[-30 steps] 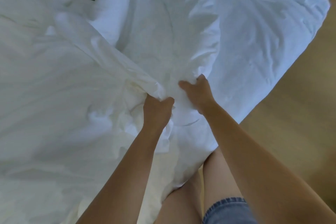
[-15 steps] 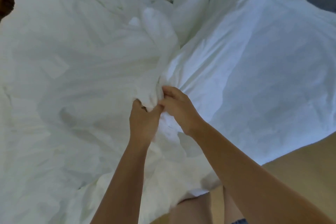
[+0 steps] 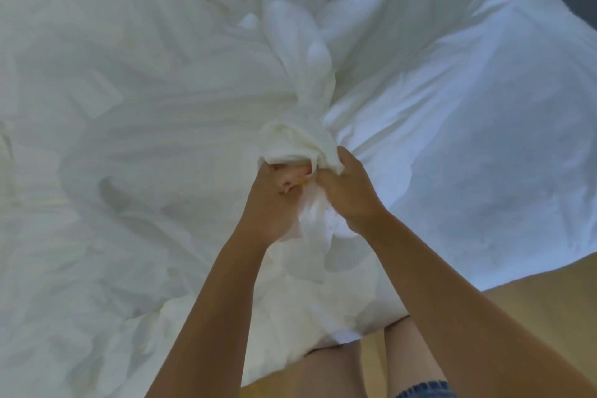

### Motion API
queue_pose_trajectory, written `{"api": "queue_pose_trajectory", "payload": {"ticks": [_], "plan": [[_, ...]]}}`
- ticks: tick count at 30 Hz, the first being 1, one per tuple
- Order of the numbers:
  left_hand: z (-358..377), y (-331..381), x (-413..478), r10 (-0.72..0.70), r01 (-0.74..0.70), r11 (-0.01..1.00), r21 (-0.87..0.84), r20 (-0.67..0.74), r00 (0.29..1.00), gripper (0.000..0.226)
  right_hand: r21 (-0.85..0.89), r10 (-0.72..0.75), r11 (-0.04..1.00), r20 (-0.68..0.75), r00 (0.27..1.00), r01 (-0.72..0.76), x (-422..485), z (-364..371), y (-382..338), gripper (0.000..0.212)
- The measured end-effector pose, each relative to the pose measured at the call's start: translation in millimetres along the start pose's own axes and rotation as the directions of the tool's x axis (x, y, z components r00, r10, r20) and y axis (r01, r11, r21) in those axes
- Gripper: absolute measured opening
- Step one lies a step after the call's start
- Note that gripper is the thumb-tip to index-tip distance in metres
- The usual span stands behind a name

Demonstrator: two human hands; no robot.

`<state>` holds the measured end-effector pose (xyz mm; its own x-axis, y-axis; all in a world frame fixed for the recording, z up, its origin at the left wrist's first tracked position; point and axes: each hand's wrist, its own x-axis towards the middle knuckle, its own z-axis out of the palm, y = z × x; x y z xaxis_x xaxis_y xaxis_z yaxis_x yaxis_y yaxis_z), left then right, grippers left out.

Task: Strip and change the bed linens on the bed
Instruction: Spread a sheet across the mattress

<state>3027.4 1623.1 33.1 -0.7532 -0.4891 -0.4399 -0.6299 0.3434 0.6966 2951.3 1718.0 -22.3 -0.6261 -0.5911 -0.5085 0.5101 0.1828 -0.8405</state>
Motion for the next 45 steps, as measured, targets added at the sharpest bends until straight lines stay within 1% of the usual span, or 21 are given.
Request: {"api": "queue_pose_trajectory", "payload": {"ticks": [2, 3, 4, 6, 8, 10, 12, 17, 19, 21, 23, 25, 27, 30, 32, 34, 36, 38, 41, 43, 45], "plan": [[7.0, -4.4, -0.8, 0.011, 0.02, 0.974, 0.226, -0.136, 0.991, 0.028, 0.252, 0.071, 0.964, 0.08, 0.994, -0.089, 5.1, -6.9, -1.4, 0.031], [12.3, -5.2, -2.4, 0.003, 0.045, 0.965, 0.257, -0.184, 0.983, 0.031, 0.347, 0.094, 0.928, 0.128, 0.987, -0.133, 6.8, -9.3, -1.5, 0.031], [17.8, -6.0, -3.4, -0.027, 0.078, 0.968, 0.238, -0.212, 0.977, 0.034, 0.41, 0.118, 0.895, 0.166, 0.979, -0.178, 7.8, -10.8, -1.6, 0.029], [26.9, -6.3, -3.5, -0.133, 0.181, 0.97, 0.165, -0.269, 0.954, 0.036, 0.495, 0.172, 0.83, 0.213, 0.962, -0.258, 8.7, -12.6, -0.4, 0.025], [32.4, -7.1, -2.5, -0.208, 0.287, 0.938, 0.193, -0.349, 0.914, 0.037, 0.58, 0.207, 0.753, 0.239, 0.949, -0.311, 9.0, -13.9, 1.0, 0.021], [36.8, -6.2, -2.0, -0.153, 0.299, 0.906, 0.301, -0.424, 0.893, 0.037, 0.633, 0.229, 0.698, 0.246, 0.942, -0.335, 10.4, -14.4, 0.3, 0.02], [40.4, -4.1, -1.3, -0.071, 0.253, 0.893, 0.373, -0.438, 0.896, 0.034, 0.636, 0.234, 0.7, 0.226, 0.945, -0.325, 11.5, -12.0, -2.6, 0.019], [35.5, -7.6, 2.0, -0.094, 0.266, 0.886, 0.379, -0.416, 0.904, 0.031, 0.538, 0.228, 0.781, 0.225, 0.947, -0.316, 16.4, -4.7, -3.9, 0.02], [30.7, -8.2, 2.2, -0.156, 0.343, 0.841, 0.417, -0.42, 0.894, 0.038, 0.517, 0.243, 0.786, 0.247, 0.938, -0.34, 17.2, -4.4, -3.7, 0.023], [26.3, -8.5, 5.2, -0.255, 0.412, 0.804, 0.429, -0.376, 0.891, 0.045, 0.527, 0.276, 0.759, 0.271, 0.922, -0.381, 18.4, -6.3, -3.4, 0.021], [23.3, -8.7, 12.1, -0.36, 0.447, 0.838, 0.312, -0.3, 0.884, 0.047, 0.548, 0.321, 0.716, 0.292, 0.901, -0.433, 20.9, -9.4, -3.8, 0.022], [23.9, -9.6, 18.5, -0.401, 0.439, 0.886, 0.15, -0.229, 0.887, 0.045, 0.582, 0.348, 0.666, 0.311, 0.884, -0.467, 23.3, -12.7, -3.8, 0.03], [28.2, -8.5, 22.3, -0.368, 0.393, 0.912, 0.115, -0.193, 0.91, 0.044, 0.63, 0.34, 0.622, 0.317, 0.886, -0.464, 26.0, -15.2, -2.8, 0.035], [31.5, -7.1, 26.0, -0.342, 0.356, 0.929, 0.103, -0.133, 0.93, 0.047, 0.676, 0.339, 0.57, 0.324, 0.883, -0.467, 30.3, -19.5, 0.2, 0.03], [29.0, -8.4, 29.6, -0.349, 0.364, 0.921, 0.141, -0.117, 0.93, 0.055, 0.639, 0.35, 0.594, 0.342, 0.872, -0.489, 32.5, -21.7, 0.9, 0.028], [24.1, -9.2, 34.6, -0.326, 0.34, 0.912, 0.229, -0.099, 0.94, 0.059, 0.583, 0.356, 0.634, 0.364, 0.861, -0.509, 33.9, -23.8, 2.7, 0.036], [18.4, -5.5, 39.9, -0.31, 0.324, 0.89, 0.322, -0.094, 0.946, 0.058, 0.585, 0.338, 0.626, 0.393, 0.855, -0.516, 34.8, -25.3, 5.6, 0.044], [12.5, -0.4, 45.5, -0.327, 0.343, 0.876, 0.338, -0.105, 0.939, 0.057, 0.602, 0.316, 0.609, 0.414, 0.854, -0.517, 36.2, -25.8, 10.2, 0.039], [6.9, 5.8, 51.6, -0.332, 0.335, 0.915, 0.227, -0.052, 0.942, 0.049, 0.564, 0.342, 0.628, 0.419, 0.841, -0.536, 40.7, -25.4, 12.5, 0.03], [4.8, 7.0, 53.4, -0.316, 0.316, 0.938, 0.143, -0.025, 0.948, 0.041, 0.496, 0.343, 0.69, 0.416, 0.842, -0.527, 44.5, -27.7, 12.1, 0.037], [5.7, 5.1, 52.5, -0.307, 0.303, 0.947, 0.106, 0.031, 0.951, 0.043, 0.454, 0.32, 0.724, 0.445, 0.836, -0.519, 46.0, -31.8, 11.4, 0.044]]}}
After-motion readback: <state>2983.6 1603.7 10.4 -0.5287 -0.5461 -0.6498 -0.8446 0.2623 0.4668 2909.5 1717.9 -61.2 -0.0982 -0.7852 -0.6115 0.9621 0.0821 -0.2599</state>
